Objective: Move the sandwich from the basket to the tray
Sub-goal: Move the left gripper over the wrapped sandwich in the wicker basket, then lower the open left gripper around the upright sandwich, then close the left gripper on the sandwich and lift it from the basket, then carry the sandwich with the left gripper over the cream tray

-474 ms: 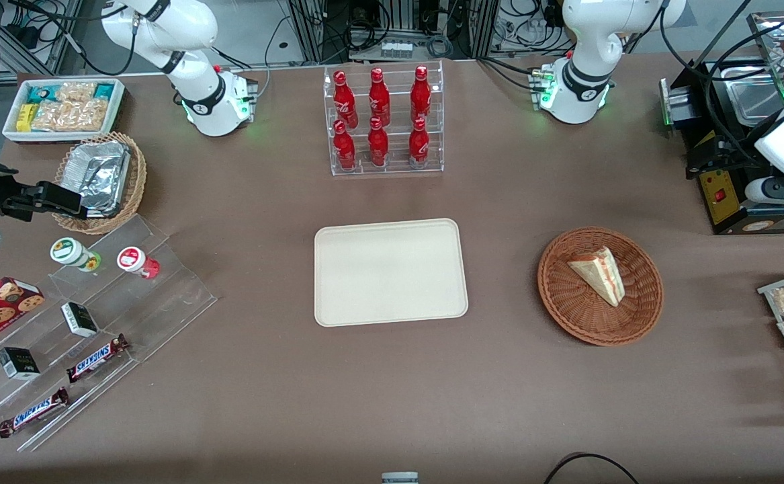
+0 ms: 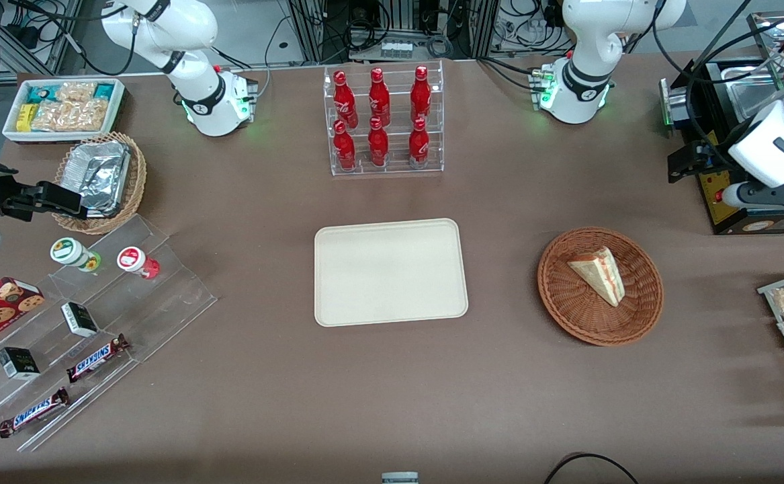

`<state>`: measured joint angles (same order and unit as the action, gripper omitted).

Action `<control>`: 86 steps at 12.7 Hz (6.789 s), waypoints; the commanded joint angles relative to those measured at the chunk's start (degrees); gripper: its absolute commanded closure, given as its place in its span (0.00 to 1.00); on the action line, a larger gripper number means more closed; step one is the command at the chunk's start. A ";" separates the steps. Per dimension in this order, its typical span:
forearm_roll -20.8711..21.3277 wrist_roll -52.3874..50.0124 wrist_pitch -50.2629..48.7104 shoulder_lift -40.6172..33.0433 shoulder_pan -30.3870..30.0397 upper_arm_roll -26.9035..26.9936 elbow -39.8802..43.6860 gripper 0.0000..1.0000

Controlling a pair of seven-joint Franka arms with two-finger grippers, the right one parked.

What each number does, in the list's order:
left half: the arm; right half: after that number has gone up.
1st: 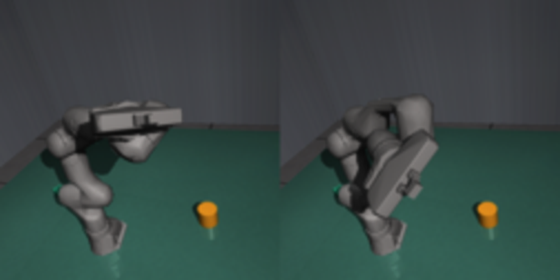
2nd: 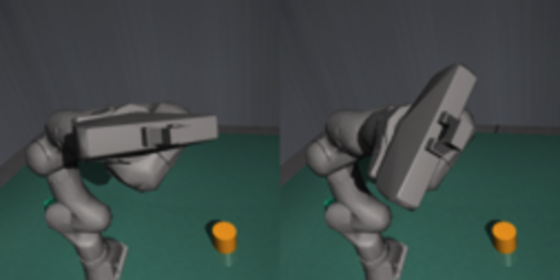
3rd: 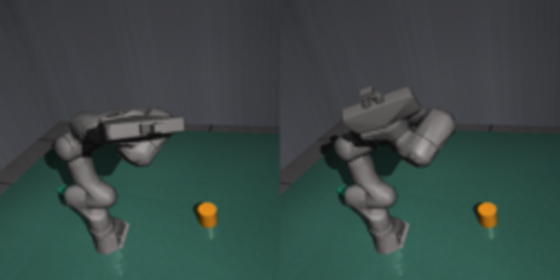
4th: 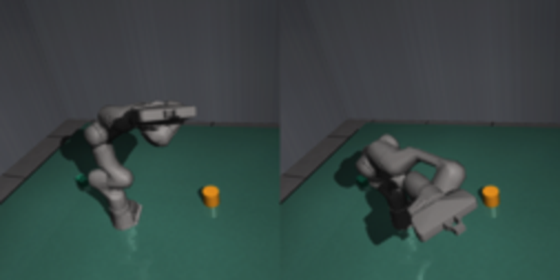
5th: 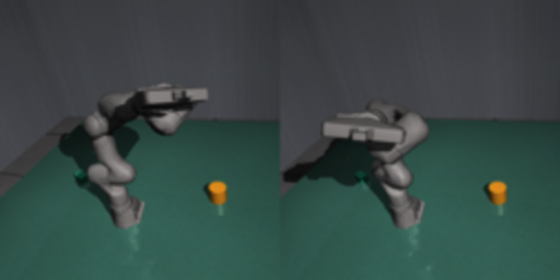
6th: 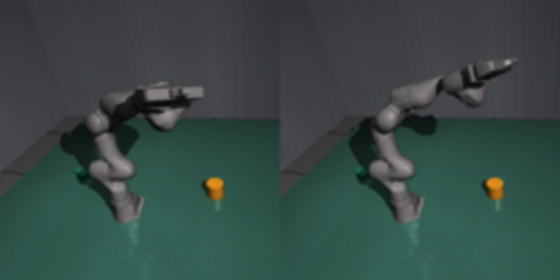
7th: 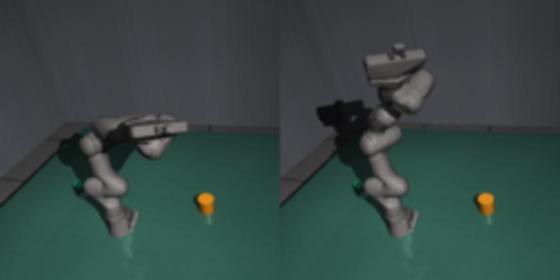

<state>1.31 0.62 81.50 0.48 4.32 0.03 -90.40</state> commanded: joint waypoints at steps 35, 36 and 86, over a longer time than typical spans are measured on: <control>-2.01 -44.91 53.23 10.94 0.87 0.05 -35.55 0.00; -2.01 -44.91 53.41 11.20 0.96 0.05 -35.55 0.00; -9.30 -45.61 31.88 41.79 38.04 -0.39 12.96 1.00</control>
<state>-7.19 -43.25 113.32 39.88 40.49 -1.22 -80.82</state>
